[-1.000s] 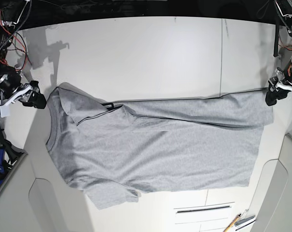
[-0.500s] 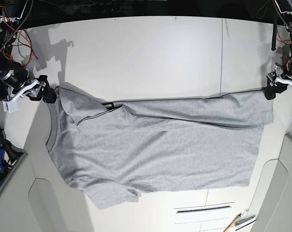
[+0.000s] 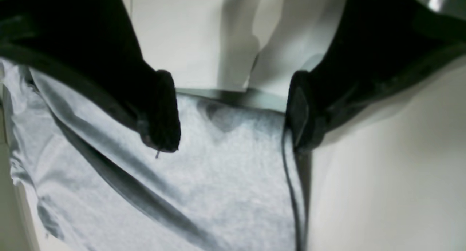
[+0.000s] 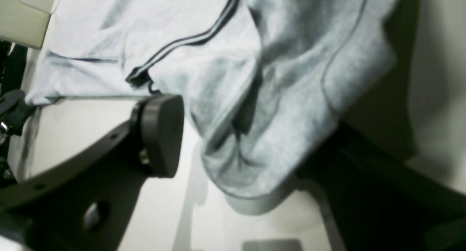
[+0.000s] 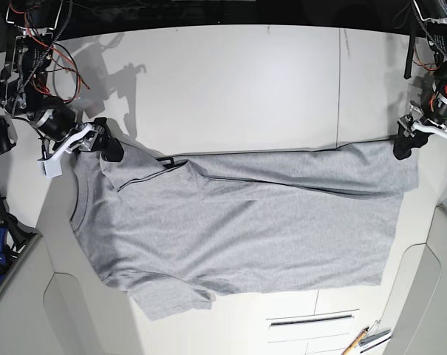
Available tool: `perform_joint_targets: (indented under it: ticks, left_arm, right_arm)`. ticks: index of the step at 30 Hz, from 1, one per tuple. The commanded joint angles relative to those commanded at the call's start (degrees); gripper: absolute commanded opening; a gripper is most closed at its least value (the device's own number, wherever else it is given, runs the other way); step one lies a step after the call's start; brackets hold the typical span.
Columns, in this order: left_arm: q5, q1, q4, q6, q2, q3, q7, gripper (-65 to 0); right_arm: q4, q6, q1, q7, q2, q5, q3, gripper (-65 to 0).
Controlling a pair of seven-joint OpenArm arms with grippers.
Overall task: Fold the T-shirt properly
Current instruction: 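Lay the folded edge down and open both grippers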
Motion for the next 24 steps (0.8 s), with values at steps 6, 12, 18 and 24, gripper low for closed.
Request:
perform_joint_targets:
  ticks: [6, 12, 18, 24]
  left_arm:
    - [-0.4, -0.3, 0.0, 0.0, -0.8, 0.0, -0.1, -46.7]
    - [-1.2, -0.9, 0.1, 0.0, -1.2, 0.0, -0.1, -65.0]
    - [0.1, -0.9, 3.3, 0.0, -4.9, 0.0, 4.4, -65.0]
    - [-0.1, -0.4, 5.6, 0.0, -6.9, 0.0, 10.8, -65.0]
  right_arm:
    - [0.0, 0.02, 0.1, 2.3, 0.0, -1.9, 0.0, -42.8]
    - [0.1, 0.07, 0.1, 4.4, 0.2, -2.1, 0.2, -65.0]
    - [1.6, 0.48, 0.1, 0.9, 0.3, -1.8, 2.5, -65.0]
    - [3.0, 1.11, -0.2, -8.3, 2.8, 5.2, 3.7, -65.0]
